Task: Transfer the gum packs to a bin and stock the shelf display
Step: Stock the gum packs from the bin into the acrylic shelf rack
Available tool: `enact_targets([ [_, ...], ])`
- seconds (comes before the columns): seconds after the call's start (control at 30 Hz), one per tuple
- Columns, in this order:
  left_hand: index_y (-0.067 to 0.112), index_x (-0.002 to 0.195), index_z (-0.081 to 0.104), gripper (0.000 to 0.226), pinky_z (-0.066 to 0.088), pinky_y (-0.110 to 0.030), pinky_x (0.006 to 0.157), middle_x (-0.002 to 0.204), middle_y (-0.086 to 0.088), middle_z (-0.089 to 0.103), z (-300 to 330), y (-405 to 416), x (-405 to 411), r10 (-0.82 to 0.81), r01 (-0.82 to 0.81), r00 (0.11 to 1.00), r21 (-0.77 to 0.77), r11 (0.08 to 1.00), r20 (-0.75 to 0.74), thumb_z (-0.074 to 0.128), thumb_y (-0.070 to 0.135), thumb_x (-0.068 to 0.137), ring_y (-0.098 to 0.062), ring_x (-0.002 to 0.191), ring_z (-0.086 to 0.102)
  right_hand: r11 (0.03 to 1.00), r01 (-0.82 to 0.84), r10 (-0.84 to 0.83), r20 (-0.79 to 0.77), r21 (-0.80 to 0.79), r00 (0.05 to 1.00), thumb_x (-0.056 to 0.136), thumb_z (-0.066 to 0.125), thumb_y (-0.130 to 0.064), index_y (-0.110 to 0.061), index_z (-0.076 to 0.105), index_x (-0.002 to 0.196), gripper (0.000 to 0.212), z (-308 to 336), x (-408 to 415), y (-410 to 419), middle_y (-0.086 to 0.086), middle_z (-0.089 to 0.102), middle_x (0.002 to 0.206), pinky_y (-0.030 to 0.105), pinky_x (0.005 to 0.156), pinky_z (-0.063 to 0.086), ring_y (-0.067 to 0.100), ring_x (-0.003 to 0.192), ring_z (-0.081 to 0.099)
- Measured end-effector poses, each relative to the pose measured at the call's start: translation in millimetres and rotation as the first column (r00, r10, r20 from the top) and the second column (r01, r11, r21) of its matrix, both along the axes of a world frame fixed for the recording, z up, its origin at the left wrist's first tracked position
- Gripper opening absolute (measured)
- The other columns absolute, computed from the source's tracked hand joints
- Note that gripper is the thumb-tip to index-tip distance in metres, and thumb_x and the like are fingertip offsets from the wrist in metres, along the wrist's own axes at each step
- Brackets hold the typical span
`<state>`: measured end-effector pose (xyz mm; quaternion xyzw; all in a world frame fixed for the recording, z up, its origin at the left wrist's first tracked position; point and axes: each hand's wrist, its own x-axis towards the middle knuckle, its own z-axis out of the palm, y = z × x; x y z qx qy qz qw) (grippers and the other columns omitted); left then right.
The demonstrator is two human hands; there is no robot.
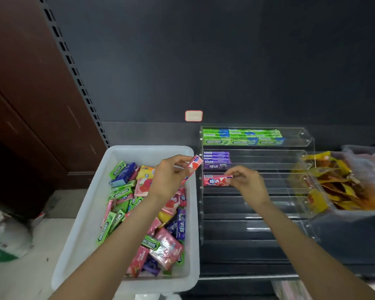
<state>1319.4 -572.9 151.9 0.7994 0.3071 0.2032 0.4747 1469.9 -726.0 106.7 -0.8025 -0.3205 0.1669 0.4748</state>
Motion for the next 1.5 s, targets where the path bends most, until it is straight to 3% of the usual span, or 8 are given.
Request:
enact_targets([
  [0.3,0.020,0.106,0.067,0.022,0.050,-0.014,0.061,0.085,0.010,0.062,-4.9,-20.3,-0.7,0.066,-0.066,0.998,-0.033,0.997,0.000,0.067,0.016,0.085,-0.003,0.073,0.060,0.992,-0.028,0.056,0.236,-0.120,0.970,0.077,0.074,-0.004,-0.011,0.071,0.086,0.012,-11.1,4.6,-0.3,-0.001,0.059,0.089,0.003,0.070,0.038,0.009,0.077,0.057],
  [0.57,0.016,0.113,0.064,0.029,0.055,-0.030,0.071,0.095,0.003,0.063,5.8,-28.0,-3.7,0.031,-0.033,0.999,-0.047,0.998,-0.026,0.067,0.015,0.084,-0.010,0.078,0.062,0.961,-0.018,0.114,0.338,-0.275,0.934,0.082,0.069,-0.007,-0.008,0.074,0.091,0.010,-9.1,7.0,8.2,0.010,0.064,0.097,0.020,0.079,0.046,0.013,0.077,0.057],
  [0.7,0.015,0.113,0.061,0.029,0.050,-0.021,0.062,0.096,0.004,0.060,7.1,-30.8,-3.7,-0.016,0.014,0.998,-0.036,0.999,-0.059,0.065,0.010,0.085,-0.006,0.073,0.058,0.933,-0.061,0.203,0.379,-0.354,0.903,0.089,0.060,-0.009,-0.010,0.072,0.099,0.016,0.7,2.2,3.3,0.009,0.065,0.102,0.033,0.084,0.052,0.020,0.086,0.063],
  [0.83,0.016,0.110,0.062,0.027,0.048,-0.013,0.057,0.095,0.006,0.062,5.2,-33.8,-0.7,-0.055,0.052,0.995,-0.031,0.998,-0.086,0.065,0.008,0.084,-0.002,0.072,0.058,0.989,-0.137,0.143,0.137,-0.054,0.980,0.093,0.056,-0.024,-0.015,0.066,0.113,0.024,28.1,-11.0,-1.6,-0.003,0.066,0.104,0.016,0.079,0.049,0.010,0.092,0.062],
  [0.9,0.016,0.109,0.063,0.028,0.049,-0.014,0.058,0.099,0.001,0.066,4.1,-34.6,2.9,-0.076,0.074,0.993,-0.027,0.997,-0.090,0.065,0.006,0.084,-0.005,0.073,0.061,0.979,-0.201,0.201,-0.005,0.023,0.979,0.090,0.060,-0.025,-0.019,0.062,0.118,0.028,37.0,-15.1,-1.6,-0.005,0.067,0.102,0.021,0.081,0.051,0.010,0.094,0.063],
  [1.13,0.014,0.120,0.057,0.031,0.049,-0.016,0.069,0.118,0.000,0.062,-1.1,-35.3,8.8,-0.048,0.055,0.993,0.059,0.997,-0.111,0.062,0.014,0.089,-0.008,0.094,0.058,0.992,-0.102,0.106,-0.052,0.077,0.993,0.080,0.070,-0.002,-0.021,0.066,0.086,0.020,30.4,-2.8,-15.1,-0.007,0.065,0.085,0.032,0.075,0.056,0.014,0.087,0.064],
  [1.33,0.015,0.140,0.040,0.049,0.045,-0.030,0.094,0.137,-0.008,0.049,-18.6,-33.4,8.0,0.005,0.031,0.963,0.132,0.991,-0.270,0.054,0.012,0.093,-0.022,0.116,0.054,0.999,0.036,-0.033,0.105,-0.026,0.994,0.082,0.069,-0.003,-0.013,0.069,0.092,0.014,5.3,4.6,-23.7,0.001,0.067,0.085,0.006,0.061,0.046,0.010,0.076,0.062],
  [1.5,0.024,0.144,0.032,0.054,0.041,-0.032,0.100,0.142,-0.004,0.045,-23.5,-34.8,8.3,-0.075,0.099,0.948,0.063,0.993,-0.308,0.052,0.017,0.094,-0.021,0.127,0.046,0.993,0.005,0.027,0.276,-0.115,0.961,0.084,0.065,-0.001,-0.010,0.070,0.099,0.018,-5.4,0.4,-14.0,0.004,0.069,0.096,0.002,0.069,0.039,0.008,0.082,0.060],
])
